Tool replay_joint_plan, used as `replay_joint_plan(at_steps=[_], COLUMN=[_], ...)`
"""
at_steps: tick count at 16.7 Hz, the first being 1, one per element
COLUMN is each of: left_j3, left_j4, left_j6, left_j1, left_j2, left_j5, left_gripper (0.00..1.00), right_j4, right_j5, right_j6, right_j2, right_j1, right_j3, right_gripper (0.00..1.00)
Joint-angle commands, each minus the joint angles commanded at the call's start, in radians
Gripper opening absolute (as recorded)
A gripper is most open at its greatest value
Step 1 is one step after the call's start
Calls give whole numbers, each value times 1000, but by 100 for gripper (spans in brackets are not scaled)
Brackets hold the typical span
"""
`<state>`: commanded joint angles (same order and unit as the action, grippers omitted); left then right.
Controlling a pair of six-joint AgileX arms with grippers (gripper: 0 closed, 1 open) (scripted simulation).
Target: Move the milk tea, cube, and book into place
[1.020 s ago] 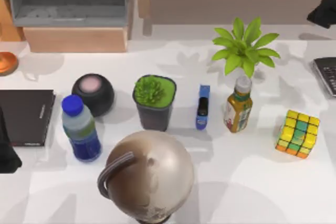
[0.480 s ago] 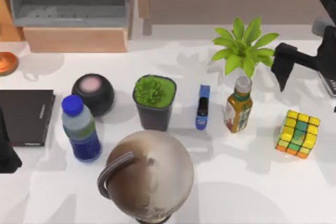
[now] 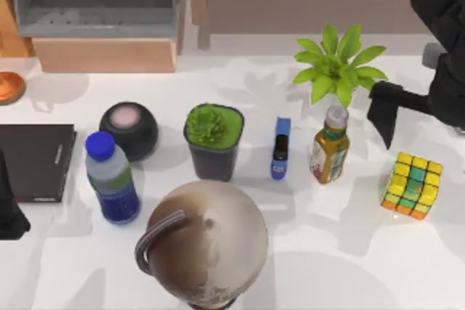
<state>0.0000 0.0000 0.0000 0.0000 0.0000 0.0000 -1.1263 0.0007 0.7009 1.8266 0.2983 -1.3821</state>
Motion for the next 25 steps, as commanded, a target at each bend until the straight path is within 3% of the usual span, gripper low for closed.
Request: replay_joint_plan(at_steps=[12,18,25], left_j3=[0,0,0], left_j4=[0,0,0], left_j6=[0,0,0], left_j1=[0,0,0], left_j2=[0,0,0], left_j5=[0,0,0], left_gripper=[100,100,100], right_j4=[214,228,228], right_j5=[0,0,0], right_j6=[-10,3,3], right_j2=[58,71,71], right_j1=[-11,2,2], right_j3=[158,156,156], right_gripper=[100,100,47])
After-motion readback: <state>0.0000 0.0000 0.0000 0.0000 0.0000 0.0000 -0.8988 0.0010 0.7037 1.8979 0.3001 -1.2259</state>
